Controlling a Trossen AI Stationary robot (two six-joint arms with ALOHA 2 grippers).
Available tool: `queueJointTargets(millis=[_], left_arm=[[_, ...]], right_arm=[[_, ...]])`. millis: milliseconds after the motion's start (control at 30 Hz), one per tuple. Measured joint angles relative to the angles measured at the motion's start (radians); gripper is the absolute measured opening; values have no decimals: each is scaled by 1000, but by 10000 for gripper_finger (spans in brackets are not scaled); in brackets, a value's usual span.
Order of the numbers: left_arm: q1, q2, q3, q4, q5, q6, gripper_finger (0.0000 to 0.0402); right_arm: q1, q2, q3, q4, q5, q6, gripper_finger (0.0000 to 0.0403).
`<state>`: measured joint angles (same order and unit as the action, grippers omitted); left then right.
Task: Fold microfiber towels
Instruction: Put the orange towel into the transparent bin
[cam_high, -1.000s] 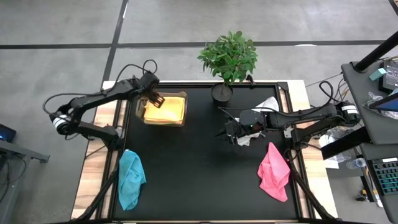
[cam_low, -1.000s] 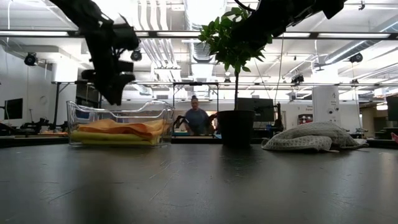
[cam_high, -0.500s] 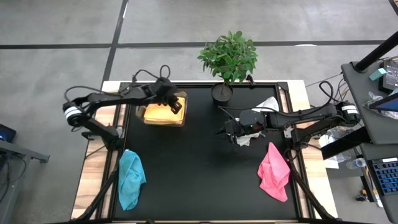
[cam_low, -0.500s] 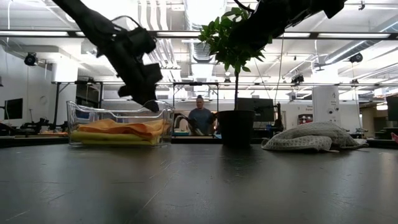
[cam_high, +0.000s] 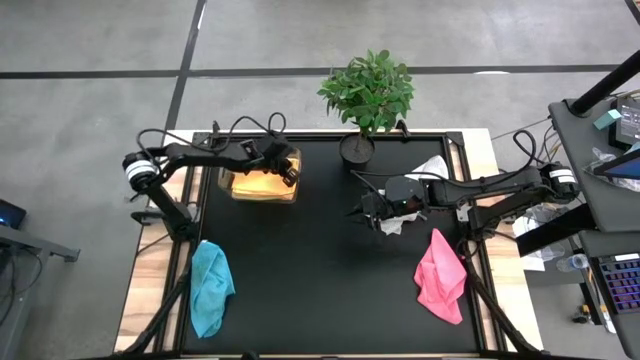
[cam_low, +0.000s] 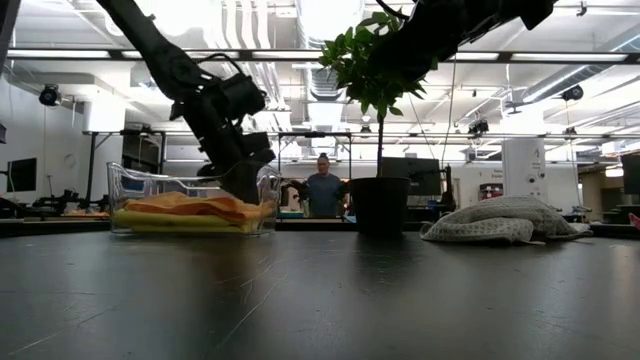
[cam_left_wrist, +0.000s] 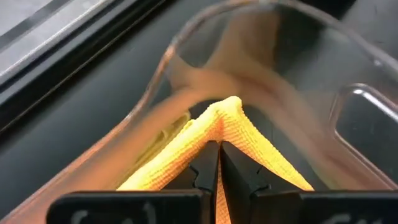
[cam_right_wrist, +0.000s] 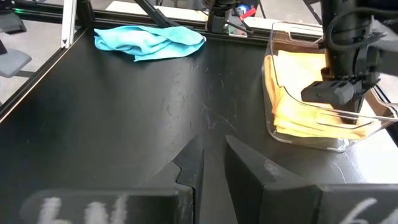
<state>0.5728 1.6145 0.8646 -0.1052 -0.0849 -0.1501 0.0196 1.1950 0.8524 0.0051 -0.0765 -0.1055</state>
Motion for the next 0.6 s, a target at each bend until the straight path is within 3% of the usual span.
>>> queueJointTargets(millis=[133, 233, 367, 500, 600], left_arm=[[0, -77, 1, -59, 0, 35, 3], [3, -177, 12, -210, -11, 129, 3], [10, -311, 1, -369, -91, 272, 3], [50, -375, -58, -355, -111, 321, 3], [90, -384, -108, -325, -183, 314, 3]], right_arm=[[0, 0, 0, 0, 0, 0, 54], [0, 0, 0, 0, 0, 0, 54], [0, 0, 0, 0, 0, 0, 54], [0, 0, 0, 0, 0, 0, 54], [0, 0, 0, 0, 0, 0, 54]])
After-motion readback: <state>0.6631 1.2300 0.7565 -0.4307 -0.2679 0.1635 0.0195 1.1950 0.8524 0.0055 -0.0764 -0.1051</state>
